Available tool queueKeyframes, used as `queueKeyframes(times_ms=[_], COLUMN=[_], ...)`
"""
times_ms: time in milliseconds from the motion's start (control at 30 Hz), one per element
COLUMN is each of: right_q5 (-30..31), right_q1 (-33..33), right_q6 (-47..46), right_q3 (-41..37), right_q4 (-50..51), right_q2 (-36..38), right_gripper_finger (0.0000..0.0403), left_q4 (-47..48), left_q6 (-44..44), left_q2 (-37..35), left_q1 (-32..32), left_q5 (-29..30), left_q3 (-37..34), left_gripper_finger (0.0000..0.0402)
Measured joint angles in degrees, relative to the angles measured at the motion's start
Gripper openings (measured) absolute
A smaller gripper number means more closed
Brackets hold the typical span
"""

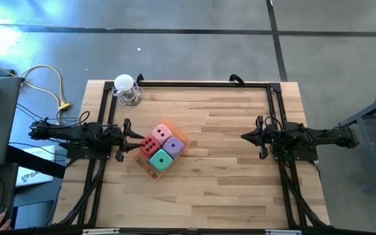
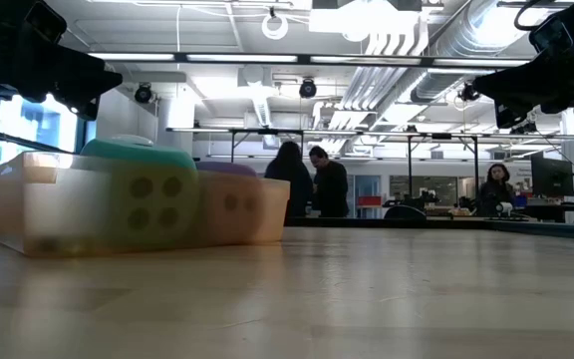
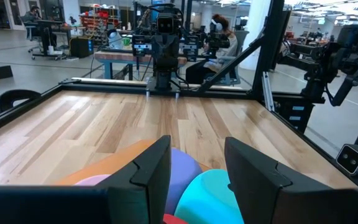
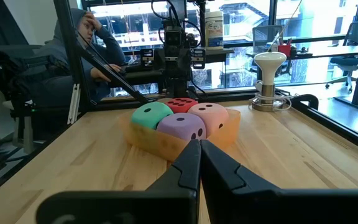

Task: Pick & Place Dice
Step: Return to Home Position

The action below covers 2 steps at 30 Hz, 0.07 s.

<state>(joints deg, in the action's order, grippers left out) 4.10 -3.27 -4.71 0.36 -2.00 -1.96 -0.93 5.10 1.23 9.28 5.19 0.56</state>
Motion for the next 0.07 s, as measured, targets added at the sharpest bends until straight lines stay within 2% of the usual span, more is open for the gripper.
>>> queueKeyframes(times_ms=[67], right_q5=[0.0], right_q1=[0.0], right_q6=[0.0], right_q3=[0.0], right_q4=[0.0], right_q2=[0.0], right_gripper_finger=[0.0002], left_q4=[0.0], left_q6=[0.0], left_q2=[0.0], left_q1=[0.0], left_q5=[0.0], left_q3=[0.0], left_gripper_finger=[0.0144])
